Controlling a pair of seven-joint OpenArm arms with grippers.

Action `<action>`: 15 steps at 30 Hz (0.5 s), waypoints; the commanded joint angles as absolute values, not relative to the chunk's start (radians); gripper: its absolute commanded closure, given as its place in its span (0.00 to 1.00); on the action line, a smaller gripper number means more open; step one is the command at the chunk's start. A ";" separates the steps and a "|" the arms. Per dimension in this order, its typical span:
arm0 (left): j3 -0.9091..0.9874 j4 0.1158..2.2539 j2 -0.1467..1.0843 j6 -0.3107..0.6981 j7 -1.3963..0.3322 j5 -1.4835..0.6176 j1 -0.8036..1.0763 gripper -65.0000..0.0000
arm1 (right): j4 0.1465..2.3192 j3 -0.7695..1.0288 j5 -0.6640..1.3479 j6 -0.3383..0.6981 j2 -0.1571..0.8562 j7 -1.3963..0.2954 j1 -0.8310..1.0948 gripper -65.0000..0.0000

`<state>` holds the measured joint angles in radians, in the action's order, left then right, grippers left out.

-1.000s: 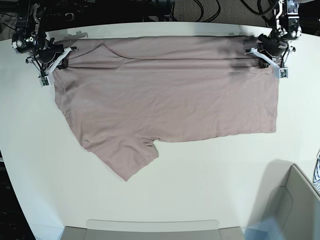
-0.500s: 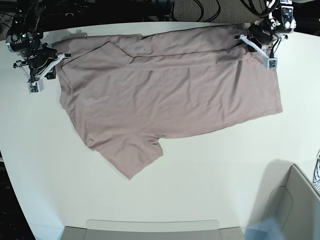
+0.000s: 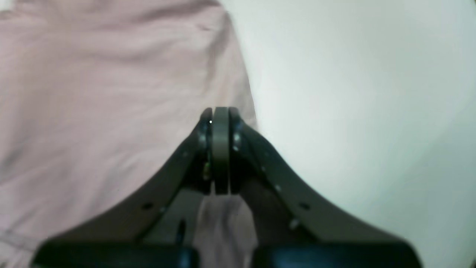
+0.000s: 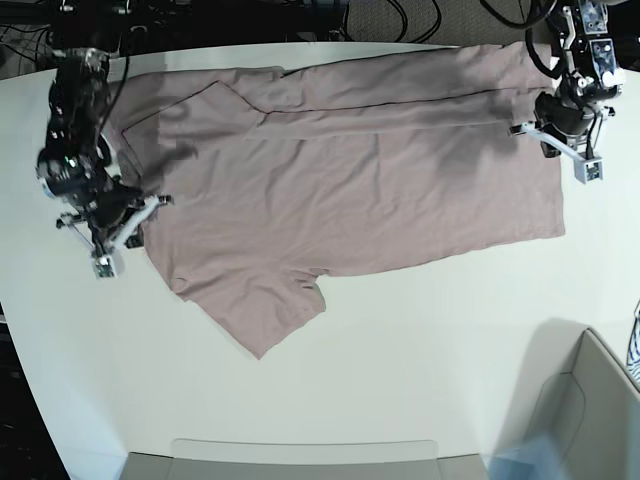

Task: Fold the T-shirt properly
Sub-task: 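Move both grippers to the hem corners of the shirt and grasp them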

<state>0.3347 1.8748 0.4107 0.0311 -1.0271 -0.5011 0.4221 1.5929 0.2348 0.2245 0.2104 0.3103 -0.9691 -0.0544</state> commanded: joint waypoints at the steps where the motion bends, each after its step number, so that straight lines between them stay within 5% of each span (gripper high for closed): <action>1: 0.341 1.891 0.398 0.036 -1.046 -0.503 0.409 1.00 | 1.544 0.206 0.194 0.206 0.323 -0.947 -0.113 1.00; 8: 0.341 1.891 0.354 0.036 -1.096 -0.503 0.377 1.00 | 1.188 0.119 0.073 0.203 0.303 -0.808 -0.216 1.00; 15: 0.338 1.886 0.344 0.036 -1.098 -0.503 0.343 1.00 | 1.307 0.130 0.077 0.203 0.357 -0.869 -0.030 1.00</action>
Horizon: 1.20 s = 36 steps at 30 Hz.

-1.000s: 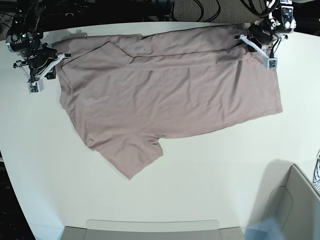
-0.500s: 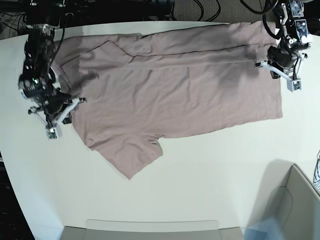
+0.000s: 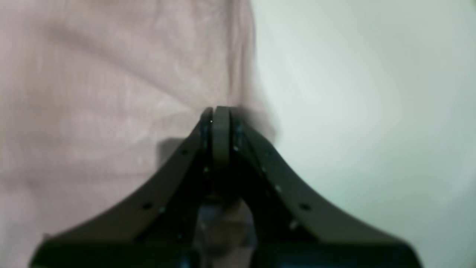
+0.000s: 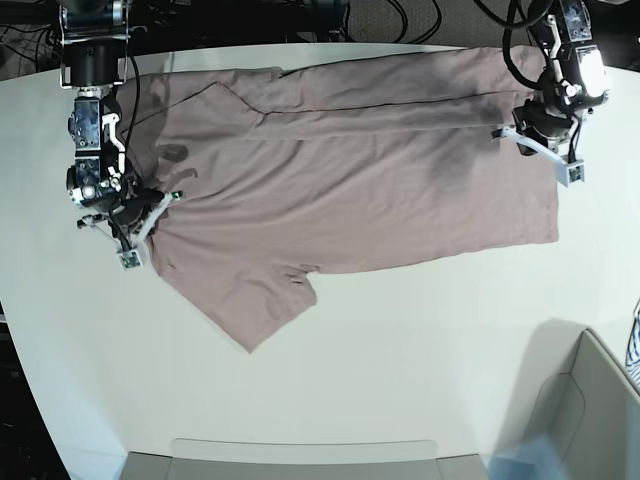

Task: Fold the T-shirt properly
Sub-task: 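Move both grippers to the hem corners of the shirt and grasp them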

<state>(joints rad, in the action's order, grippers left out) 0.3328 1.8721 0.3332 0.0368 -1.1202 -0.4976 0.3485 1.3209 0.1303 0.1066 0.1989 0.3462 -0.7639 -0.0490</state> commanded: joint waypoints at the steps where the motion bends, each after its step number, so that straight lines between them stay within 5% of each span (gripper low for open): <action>1: 0.338 1.886 0.344 0.036 -1.098 -0.503 0.338 1.00 | 1.346 0.131 0.077 0.203 0.364 -0.880 0.007 1.00; 10: 0.338 1.885 0.343 0.036 -1.098 -0.504 0.334 1.00 | 1.621 0.216 0.077 0.206 0.361 -0.892 0.150 1.00; 16: 0.338 1.885 0.343 0.036 -1.098 -0.504 0.334 1.00 | 1.635 0.199 0.085 0.208 0.363 -0.892 -0.016 0.59; 19: 0.338 1.885 0.343 0.036 -1.098 -0.504 0.337 1.00 | 1.544 0.147 0.148 0.208 0.371 -0.892 -0.134 0.48; 28: 0.337 1.885 0.341 0.038 -1.098 -0.507 0.337 1.00 | 1.049 -0.001 0.269 0.208 0.390 -0.697 -0.410 0.48; 36: 0.337 1.885 0.341 0.038 -1.098 -0.507 0.332 1.00 | 0.871 -0.142 0.272 0.208 0.363 -0.664 -0.518 0.48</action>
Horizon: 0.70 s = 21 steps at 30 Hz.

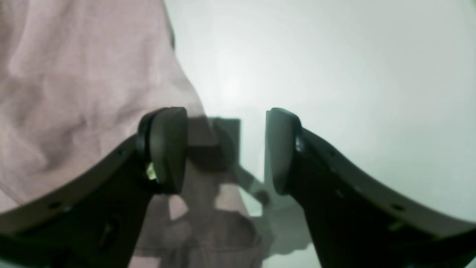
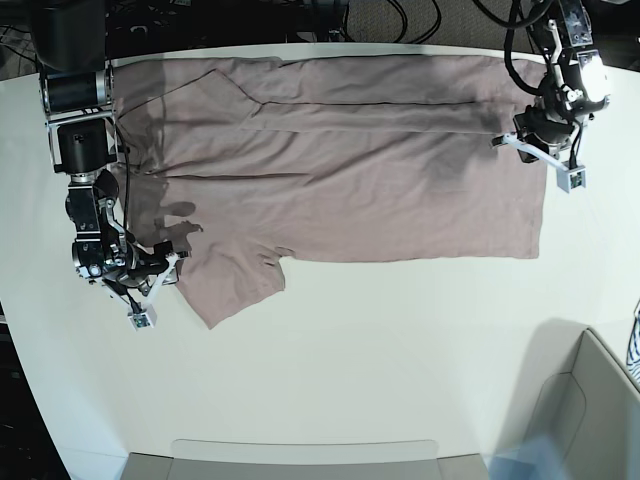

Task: Fold the T-shirt properly
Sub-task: 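Move both grippers to the hem corners of the shirt and grasp them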

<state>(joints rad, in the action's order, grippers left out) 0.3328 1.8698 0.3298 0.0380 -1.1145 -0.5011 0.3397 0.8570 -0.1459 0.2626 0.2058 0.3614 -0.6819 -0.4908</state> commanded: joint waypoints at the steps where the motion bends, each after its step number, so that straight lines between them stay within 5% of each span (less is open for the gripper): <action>1: 0.337 1.885 0.341 0.038 -1.098 -0.507 0.325 1.00 | 0.860 -0.159 0.272 0.208 0.357 -0.647 -0.524 0.48; 17: 0.337 1.756 0.351 0.038 -1.090 -0.503 0.160 1.00 | 0.773 -0.239 0.272 0.208 0.317 -0.611 -0.552 0.50; 21: 0.306 1.630 0.409 0.041 -1.078 -0.509 0.005 0.78 | 0.773 -0.240 0.272 0.208 0.325 -0.611 -0.535 0.52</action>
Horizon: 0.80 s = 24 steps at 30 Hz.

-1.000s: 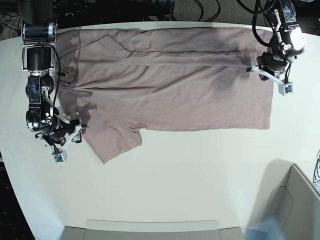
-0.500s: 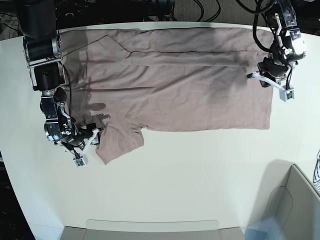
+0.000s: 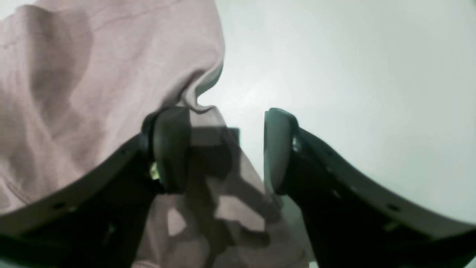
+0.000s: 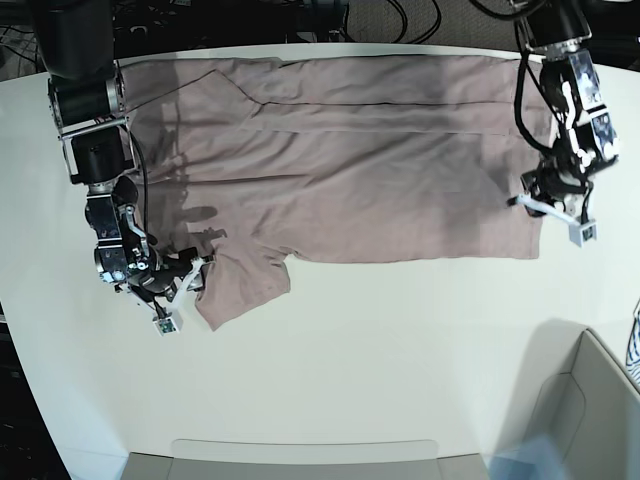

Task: Fold the T-shirt properly
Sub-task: 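Move both grippers to the hem corners of the shirt and grasp them, then lift the hem with both grippers and fold it over onto the collar side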

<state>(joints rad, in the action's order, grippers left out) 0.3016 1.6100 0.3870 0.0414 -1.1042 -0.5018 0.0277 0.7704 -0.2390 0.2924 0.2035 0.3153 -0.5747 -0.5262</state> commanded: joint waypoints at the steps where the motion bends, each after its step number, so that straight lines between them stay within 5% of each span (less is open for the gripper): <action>1: 0.272 1.596 0.432 0.041 -1.058 -0.509 -0.036 0.74 | 0.773 -0.240 0.272 0.208 0.325 -0.611 -0.529 0.52; 9: 0.004 1.156 0.582 0.044 -0.897 -0.512 -0.294 0.74 | 0.773 -0.240 0.272 0.208 0.326 -0.611 -0.510 0.52; 15: -0.036 1.104 0.595 0.171 -0.880 -0.512 -0.309 0.74 | 0.773 -0.240 0.272 0.208 0.325 -0.611 -0.510 0.52; 24: -0.045 0.986 0.593 0.193 -0.854 -0.513 -0.312 0.73 | 0.773 -0.240 0.272 0.208 0.325 -0.608 -0.510 0.52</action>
<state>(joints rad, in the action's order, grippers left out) -0.0460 0.9794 0.5785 0.1913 -0.8520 -0.5133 -0.2951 0.7761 -0.2359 0.2935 0.2020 0.3187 -0.5518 -0.5064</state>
